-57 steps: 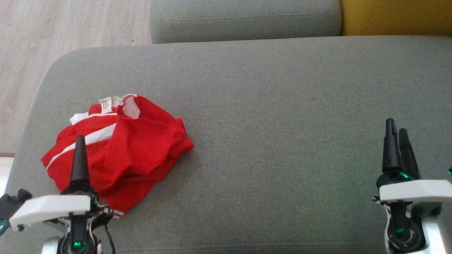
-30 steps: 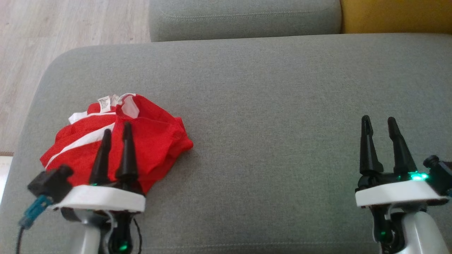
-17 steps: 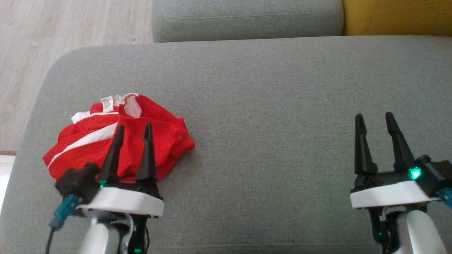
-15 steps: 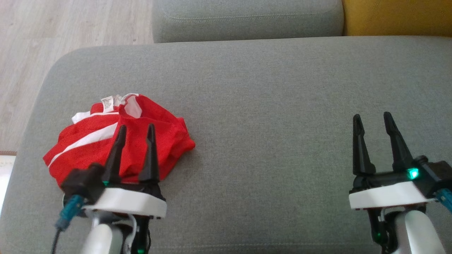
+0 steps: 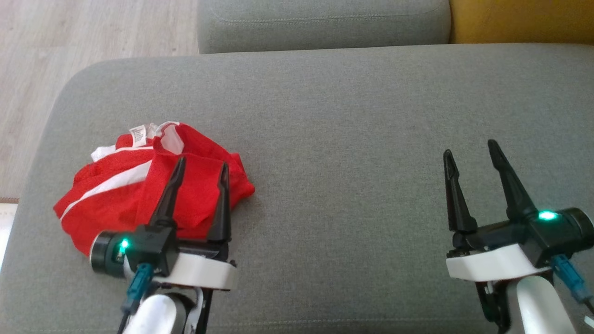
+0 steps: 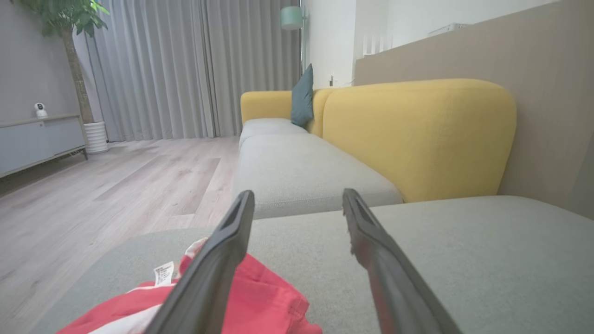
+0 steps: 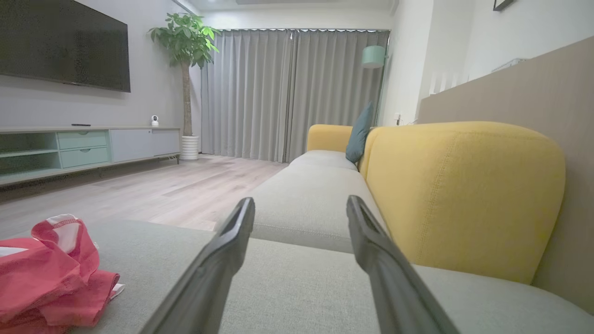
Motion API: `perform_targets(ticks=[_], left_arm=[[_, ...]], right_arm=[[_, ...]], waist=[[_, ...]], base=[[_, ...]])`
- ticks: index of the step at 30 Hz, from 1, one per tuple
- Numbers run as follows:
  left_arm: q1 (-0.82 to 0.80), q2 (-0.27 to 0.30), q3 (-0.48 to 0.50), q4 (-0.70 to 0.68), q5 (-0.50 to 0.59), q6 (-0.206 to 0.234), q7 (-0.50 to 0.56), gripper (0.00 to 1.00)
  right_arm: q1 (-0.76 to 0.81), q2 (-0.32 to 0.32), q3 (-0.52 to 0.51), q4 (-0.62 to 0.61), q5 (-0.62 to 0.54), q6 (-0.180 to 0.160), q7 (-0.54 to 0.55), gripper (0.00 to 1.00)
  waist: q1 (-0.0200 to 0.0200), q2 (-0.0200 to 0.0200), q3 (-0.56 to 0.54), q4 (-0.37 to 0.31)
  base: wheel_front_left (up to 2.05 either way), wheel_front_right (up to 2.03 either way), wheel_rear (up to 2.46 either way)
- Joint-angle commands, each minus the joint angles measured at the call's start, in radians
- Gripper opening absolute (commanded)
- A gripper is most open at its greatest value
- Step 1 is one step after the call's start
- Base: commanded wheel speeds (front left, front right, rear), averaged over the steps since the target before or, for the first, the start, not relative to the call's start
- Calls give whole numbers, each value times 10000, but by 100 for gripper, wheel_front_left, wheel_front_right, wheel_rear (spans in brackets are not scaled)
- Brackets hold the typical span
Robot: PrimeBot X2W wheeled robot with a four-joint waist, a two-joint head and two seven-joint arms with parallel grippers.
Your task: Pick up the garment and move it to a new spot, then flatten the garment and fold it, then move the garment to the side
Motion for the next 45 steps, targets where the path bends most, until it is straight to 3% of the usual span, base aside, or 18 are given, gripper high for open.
perform_targets(ticks=[1,6,16,22,35,45], left_arm=[[-532,83,235,-525,161,146,-152,100],[-360,-279,755,-879,-261,111,-301,100],[200,-650,1268,266,351,-825,-523,100],[192,-843,1414,919,484,-1182,-523,100],[196,-1032,1730,941,496,-1386,-523,100],[162,-1061,2075,1010,521,-1415,-523,100]], right_arm=[[-254,-83,268,-488,-252,38,-130,100],[-173,-87,151,-601,-244,39,-278,100],[114,-93,-330,949,2145,40,-498,100],[107,-93,-200,1828,2888,40,-498,100],[-44,-93,-114,1892,2698,40,-498,100],[43,-93,279,1758,2706,40,-498,100]], waist=[[0,0,18,3],[0,0,52,25],[0,0,-60,58],[0,0,-149,22],[0,0,-171,169],[0,0,-124,1085]], base=[[0,0,0],[0,0,0],[0,0,0],[0,0,0],[0,0,0],[0,0,0]])
